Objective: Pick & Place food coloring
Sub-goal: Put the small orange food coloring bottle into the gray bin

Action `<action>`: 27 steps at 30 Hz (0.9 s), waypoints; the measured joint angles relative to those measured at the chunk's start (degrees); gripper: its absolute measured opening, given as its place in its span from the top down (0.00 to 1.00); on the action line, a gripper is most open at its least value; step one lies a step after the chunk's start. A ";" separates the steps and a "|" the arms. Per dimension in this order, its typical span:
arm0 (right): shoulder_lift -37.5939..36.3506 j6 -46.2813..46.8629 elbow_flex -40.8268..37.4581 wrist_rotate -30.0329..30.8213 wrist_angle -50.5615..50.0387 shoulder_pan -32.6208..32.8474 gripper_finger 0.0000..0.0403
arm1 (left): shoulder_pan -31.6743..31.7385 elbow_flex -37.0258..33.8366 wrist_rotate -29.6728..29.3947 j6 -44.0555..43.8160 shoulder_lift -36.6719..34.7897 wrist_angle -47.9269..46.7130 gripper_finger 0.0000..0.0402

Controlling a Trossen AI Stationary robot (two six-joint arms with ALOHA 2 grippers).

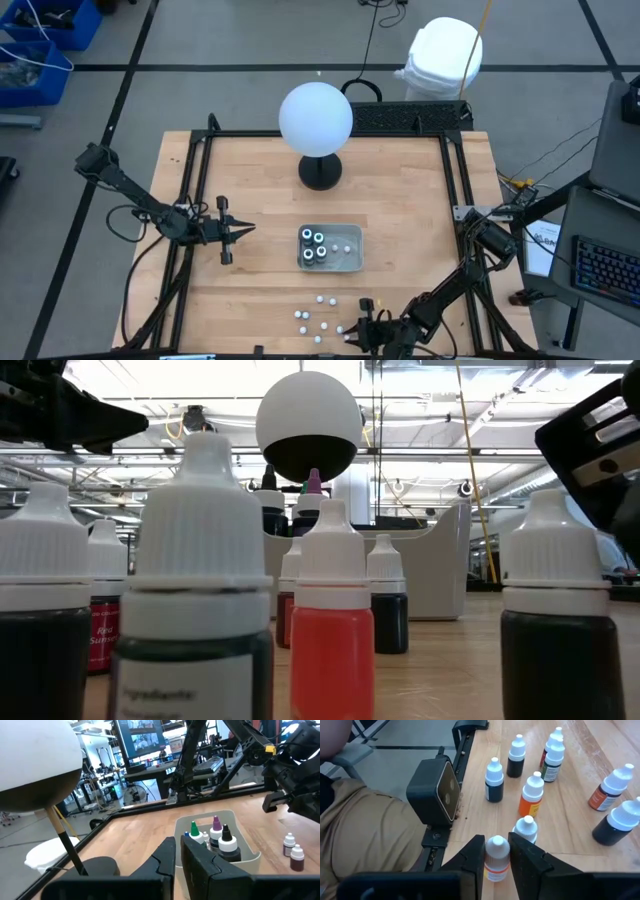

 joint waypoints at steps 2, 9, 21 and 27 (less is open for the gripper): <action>0.00 0.38 0.00 0.02 -0.01 0.00 0.84 | -0.01 0.00 0.00 -0.10 0.01 0.00 0.91; -0.02 0.43 0.00 0.07 0.40 0.00 0.83 | 0.00 0.00 0.00 -0.41 0.01 0.00 0.91; -0.01 0.79 0.04 0.11 0.44 0.02 0.83 | 0.00 0.00 0.00 -1.41 0.00 0.00 0.91; -0.02 0.71 0.04 0.13 0.44 0.02 0.84 | 0.01 0.00 0.00 -1.40 0.00 0.00 0.91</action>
